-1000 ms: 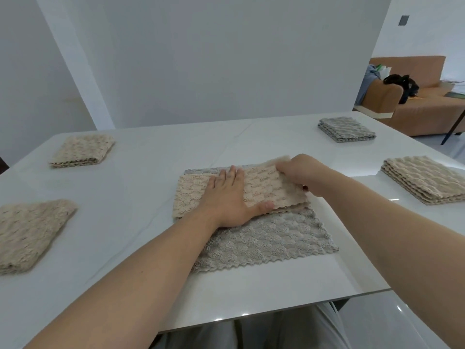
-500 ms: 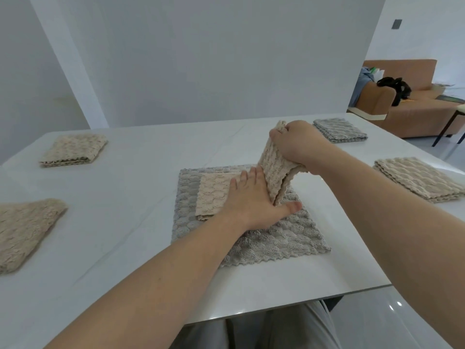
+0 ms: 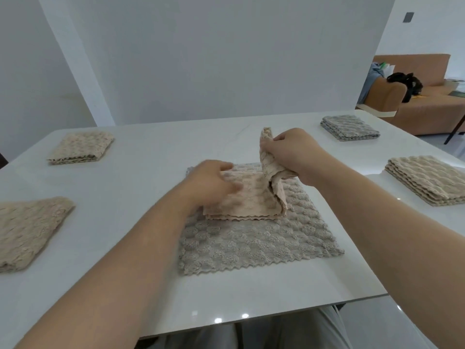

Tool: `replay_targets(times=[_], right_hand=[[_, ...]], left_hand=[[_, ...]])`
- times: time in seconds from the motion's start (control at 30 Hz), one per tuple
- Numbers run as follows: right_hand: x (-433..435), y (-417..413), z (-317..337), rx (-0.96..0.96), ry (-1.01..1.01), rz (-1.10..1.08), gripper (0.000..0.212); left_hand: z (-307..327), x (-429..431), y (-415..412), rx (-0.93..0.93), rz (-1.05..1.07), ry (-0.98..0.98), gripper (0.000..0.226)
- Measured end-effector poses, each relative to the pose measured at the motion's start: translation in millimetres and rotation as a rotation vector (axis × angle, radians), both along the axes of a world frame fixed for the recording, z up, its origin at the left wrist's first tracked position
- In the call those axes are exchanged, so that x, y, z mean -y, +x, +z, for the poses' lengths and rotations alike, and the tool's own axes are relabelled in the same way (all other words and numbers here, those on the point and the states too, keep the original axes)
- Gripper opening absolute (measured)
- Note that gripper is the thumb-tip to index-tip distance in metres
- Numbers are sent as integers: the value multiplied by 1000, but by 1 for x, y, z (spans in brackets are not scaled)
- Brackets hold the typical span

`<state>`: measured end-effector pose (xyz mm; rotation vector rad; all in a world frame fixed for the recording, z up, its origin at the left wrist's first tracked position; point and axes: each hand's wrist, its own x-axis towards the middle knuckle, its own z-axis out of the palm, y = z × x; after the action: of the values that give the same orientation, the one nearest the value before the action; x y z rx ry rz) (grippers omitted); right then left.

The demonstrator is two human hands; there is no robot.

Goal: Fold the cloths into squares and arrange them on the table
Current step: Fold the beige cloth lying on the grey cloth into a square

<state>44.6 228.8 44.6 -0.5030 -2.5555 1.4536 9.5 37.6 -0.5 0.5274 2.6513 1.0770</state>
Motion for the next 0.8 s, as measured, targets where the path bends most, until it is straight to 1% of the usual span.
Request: replay_targets(times=[0.07, 0.1, 0.13, 0.2, 0.27, 0.37, 0.57, 0.63, 0.7, 0.73, 0.77, 0.8], right_hand=[[16, -1, -1, 38, -44, 59, 32], [25, -2, -2, 62, -46, 87, 31], [34, -3, -5, 86, -42, 107, 31], [49, -7, -10, 127, -37, 148, 35], [61, -11, -17, 176, -16, 171, 39], [71, -14, -24, 235, -4, 188, 37], [80, -17, -34, 233, -15, 192, 29], [79, -17, -37, 246, -38, 198, 36], [78, -15, -38, 272, -56, 196, 40], [77, -14, -38, 273, -97, 202, 38], [75, -14, -39, 255, -158, 213, 33], [73, -13, -39, 222, -217, 217, 26]], left_hand=[[-15, 20, -18, -102, 287, 103, 33], [-23, 27, -23, -97, 385, 172, 22], [-30, 32, -25, -60, 438, 244, 16], [-42, 37, -29, 11, 461, 327, 10], [-46, 36, -25, 27, 463, 374, 10], [-47, 34, -20, 1, 452, 437, 7], [-56, 35, -23, -36, 426, 451, 9], [-54, 33, -22, -38, 428, 464, 21], [-50, 32, -20, -49, 430, 442, 44], [-48, 32, -19, -58, 428, 423, 51], [-47, 31, -18, -68, 428, 403, 51], [-48, 30, -17, -86, 428, 379, 43]])
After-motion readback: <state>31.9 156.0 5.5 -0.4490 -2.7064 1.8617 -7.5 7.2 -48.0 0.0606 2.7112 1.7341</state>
